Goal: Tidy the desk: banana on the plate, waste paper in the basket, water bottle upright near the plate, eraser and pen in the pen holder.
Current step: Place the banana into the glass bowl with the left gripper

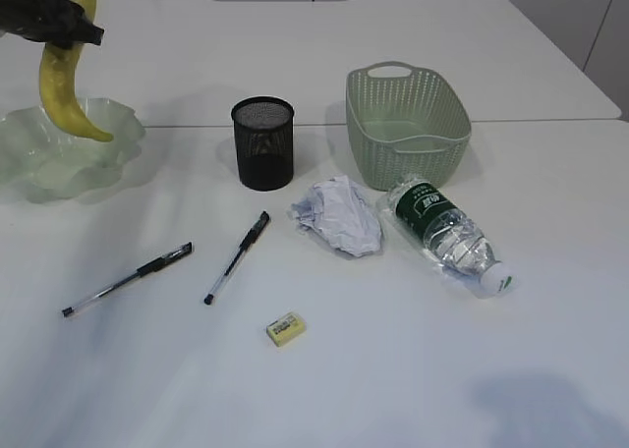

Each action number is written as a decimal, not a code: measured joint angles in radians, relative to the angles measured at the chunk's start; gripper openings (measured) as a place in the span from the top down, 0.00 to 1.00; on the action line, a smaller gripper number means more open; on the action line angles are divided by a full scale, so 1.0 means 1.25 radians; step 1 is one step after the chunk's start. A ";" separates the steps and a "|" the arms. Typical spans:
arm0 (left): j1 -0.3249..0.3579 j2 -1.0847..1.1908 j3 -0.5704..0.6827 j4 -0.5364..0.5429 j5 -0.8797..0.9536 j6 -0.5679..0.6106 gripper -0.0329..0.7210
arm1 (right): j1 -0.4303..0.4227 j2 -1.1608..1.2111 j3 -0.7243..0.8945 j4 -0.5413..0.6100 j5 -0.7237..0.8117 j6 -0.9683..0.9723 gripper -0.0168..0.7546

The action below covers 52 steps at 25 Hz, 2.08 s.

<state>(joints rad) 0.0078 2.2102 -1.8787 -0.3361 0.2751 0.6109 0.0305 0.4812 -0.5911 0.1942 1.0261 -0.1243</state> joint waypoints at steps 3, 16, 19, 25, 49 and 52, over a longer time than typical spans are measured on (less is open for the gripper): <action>0.023 0.026 -0.051 -0.028 0.051 0.000 0.64 | 0.000 0.000 0.000 0.010 0.000 0.000 0.28; 0.073 0.055 -0.094 -0.138 0.213 -0.049 0.64 | 0.000 0.000 0.000 0.023 -0.023 0.000 0.28; 0.087 0.061 -0.094 -0.138 0.222 -0.075 0.64 | 0.000 0.000 0.000 0.035 -0.023 0.000 0.28; 0.105 0.071 -0.094 -0.139 0.224 -0.085 0.64 | 0.000 0.000 0.000 0.050 -0.023 0.000 0.28; 0.108 0.111 -0.096 -0.205 0.203 -0.087 0.58 | 0.000 0.000 0.000 0.051 -0.023 0.000 0.28; 0.108 0.111 -0.096 -0.210 0.203 -0.087 0.58 | 0.000 0.000 0.000 0.052 -0.023 0.000 0.28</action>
<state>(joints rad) 0.1423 2.3493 -1.9981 -0.5990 0.5292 0.5025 0.0305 0.4812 -0.5911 0.2589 0.9973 -0.1243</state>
